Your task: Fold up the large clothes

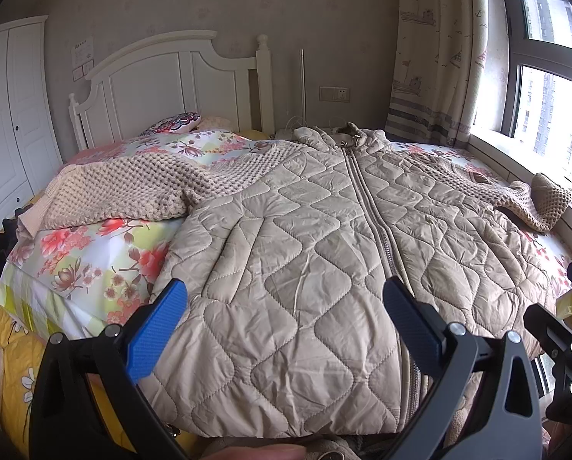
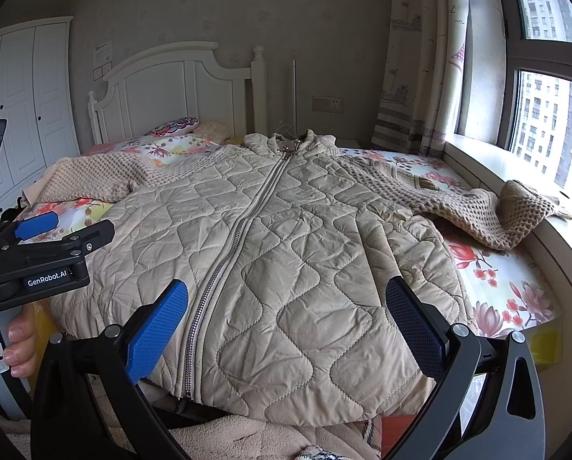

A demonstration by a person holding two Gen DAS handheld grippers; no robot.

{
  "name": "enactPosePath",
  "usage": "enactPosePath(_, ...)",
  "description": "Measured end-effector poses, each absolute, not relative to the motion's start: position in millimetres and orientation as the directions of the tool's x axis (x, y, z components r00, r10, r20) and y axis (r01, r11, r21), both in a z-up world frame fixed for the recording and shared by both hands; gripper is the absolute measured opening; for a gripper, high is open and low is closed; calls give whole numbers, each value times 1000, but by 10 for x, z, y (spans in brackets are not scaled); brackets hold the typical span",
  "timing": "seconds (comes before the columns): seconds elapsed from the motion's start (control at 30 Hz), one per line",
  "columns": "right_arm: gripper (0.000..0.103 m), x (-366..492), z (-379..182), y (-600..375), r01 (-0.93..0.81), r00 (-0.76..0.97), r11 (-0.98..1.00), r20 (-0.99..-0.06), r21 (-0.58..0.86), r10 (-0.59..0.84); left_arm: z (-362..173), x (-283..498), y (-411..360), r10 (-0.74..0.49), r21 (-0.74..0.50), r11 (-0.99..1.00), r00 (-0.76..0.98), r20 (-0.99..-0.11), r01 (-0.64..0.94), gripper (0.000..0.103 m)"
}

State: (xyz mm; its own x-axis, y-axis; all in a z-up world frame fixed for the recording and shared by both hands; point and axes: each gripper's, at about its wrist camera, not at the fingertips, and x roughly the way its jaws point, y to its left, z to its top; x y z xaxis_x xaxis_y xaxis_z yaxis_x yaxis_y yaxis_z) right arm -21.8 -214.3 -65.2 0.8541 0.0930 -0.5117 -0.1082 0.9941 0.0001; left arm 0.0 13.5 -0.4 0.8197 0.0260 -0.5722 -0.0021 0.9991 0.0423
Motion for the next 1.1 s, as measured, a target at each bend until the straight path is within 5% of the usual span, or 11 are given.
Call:
enactPosePath(0.4,99,31,-678,-2520,-52,839,995,-537,88,91,-28,212,36,0,78,995,795,-607,60,101)
enactPosePath(0.73,99,959,-855,-4250,376,764,882,-634,283,-121,-493,1698,-257,6,228,940,653,-758,255,101)
enactPosePath(0.97,99,1496,-1109,-5355,611,682,733,-670,300,-294,-862,2250,-201,-51,116,964,595,-802,238,101)
enactPosePath(1.1,67,1731,-1212,-5595,639,651,724,-684,261,-329,-912,2304,-180,-78,79,970,603,-794,230,101)
